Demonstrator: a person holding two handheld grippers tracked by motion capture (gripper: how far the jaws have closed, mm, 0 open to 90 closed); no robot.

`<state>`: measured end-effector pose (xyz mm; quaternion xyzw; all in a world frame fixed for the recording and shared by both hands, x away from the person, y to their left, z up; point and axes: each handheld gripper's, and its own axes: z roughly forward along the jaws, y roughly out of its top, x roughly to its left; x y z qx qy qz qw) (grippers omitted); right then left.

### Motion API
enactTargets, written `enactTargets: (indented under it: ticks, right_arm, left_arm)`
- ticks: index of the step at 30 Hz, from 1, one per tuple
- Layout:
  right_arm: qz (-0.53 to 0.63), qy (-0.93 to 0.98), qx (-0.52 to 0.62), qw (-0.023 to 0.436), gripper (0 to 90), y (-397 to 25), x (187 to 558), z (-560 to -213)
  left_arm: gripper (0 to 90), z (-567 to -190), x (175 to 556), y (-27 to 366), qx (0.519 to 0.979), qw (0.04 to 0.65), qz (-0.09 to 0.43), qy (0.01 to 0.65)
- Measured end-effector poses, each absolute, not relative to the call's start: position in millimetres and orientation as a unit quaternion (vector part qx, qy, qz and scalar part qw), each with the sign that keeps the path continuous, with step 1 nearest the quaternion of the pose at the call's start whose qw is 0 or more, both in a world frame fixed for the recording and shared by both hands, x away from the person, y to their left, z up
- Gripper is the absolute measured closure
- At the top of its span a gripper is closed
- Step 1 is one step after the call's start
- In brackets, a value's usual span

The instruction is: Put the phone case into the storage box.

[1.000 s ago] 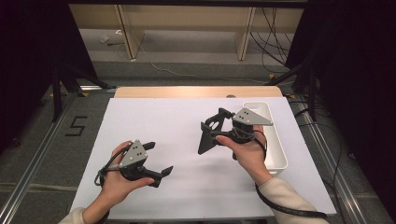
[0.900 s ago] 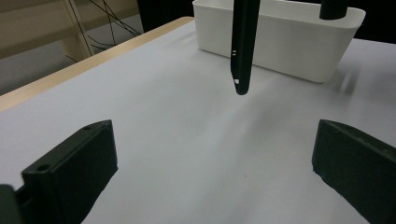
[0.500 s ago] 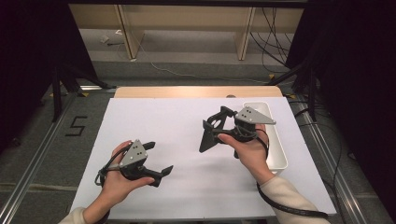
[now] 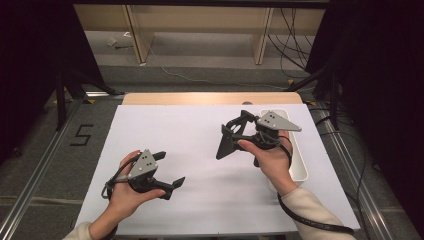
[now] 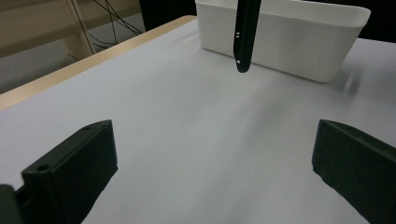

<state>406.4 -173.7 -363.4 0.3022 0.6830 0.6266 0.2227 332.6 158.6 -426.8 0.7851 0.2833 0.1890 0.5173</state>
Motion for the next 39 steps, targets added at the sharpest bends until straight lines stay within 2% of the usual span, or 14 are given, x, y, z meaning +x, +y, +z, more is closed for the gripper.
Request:
enactTargets:
  ticks: [39]
  right_arm:
    - [0.639,0.650,0.323,0.254,15.8,-204.2,412.6,-345.6]
  left_arm:
    - [0.0,-427.0,332.9,159.0,0.784,0.517,0.192,0.284]
